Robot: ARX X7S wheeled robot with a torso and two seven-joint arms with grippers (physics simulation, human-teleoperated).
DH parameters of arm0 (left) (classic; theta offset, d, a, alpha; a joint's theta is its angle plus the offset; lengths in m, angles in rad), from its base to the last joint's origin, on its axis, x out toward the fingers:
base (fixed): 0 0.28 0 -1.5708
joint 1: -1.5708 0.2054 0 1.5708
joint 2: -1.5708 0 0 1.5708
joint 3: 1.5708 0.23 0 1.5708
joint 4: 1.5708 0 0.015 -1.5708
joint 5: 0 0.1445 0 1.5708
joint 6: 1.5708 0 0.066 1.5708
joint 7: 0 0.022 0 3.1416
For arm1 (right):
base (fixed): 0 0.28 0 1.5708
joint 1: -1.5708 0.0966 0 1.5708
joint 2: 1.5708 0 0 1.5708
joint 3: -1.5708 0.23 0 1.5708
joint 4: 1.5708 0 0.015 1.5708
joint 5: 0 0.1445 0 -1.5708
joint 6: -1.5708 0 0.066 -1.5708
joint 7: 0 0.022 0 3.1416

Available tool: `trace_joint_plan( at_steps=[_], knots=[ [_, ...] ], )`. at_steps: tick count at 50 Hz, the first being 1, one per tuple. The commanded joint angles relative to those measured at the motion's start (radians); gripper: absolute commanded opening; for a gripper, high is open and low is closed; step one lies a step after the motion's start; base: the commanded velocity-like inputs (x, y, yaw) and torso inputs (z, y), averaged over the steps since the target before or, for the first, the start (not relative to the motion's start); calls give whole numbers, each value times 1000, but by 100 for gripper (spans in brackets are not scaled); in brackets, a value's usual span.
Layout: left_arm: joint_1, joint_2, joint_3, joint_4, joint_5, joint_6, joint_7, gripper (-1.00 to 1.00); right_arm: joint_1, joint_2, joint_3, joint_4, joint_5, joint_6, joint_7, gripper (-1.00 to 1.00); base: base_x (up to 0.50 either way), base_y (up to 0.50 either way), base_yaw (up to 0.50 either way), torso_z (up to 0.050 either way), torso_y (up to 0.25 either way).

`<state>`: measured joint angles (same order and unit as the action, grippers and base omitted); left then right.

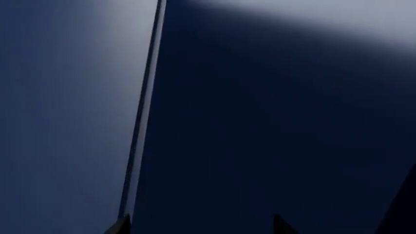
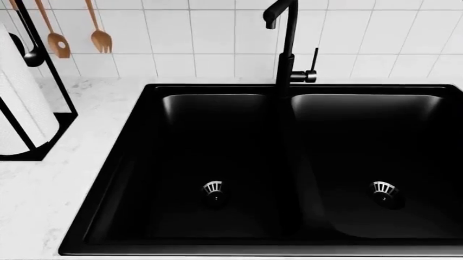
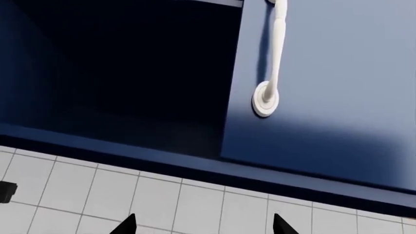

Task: Pick the kettle from the counter and place it on the tray. Then pick the mug from the cabinet and place it on the tray. Then close the cabinet doors.

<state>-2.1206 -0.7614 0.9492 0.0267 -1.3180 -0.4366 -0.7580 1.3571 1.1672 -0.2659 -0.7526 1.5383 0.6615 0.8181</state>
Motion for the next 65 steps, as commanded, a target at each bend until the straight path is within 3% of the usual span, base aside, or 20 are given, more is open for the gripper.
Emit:
trace_joint_plan(
  at_steps=[1,36,65],
  knots=[
    [-79,119,43,-131,120,-45,79,100,-25,8,10,-7,-5,-12,-4,100,0,0,0,0,0],
    [-197,349,202,-359,430,-123,142,100,-113,60,56,-37,-4,-55,-20,100,0,0,0,2,0],
    [-218,572,245,-644,748,-93,313,100,-82,45,33,-36,-2,-13,-20,100,0,0,0,2,0]
  ],
)
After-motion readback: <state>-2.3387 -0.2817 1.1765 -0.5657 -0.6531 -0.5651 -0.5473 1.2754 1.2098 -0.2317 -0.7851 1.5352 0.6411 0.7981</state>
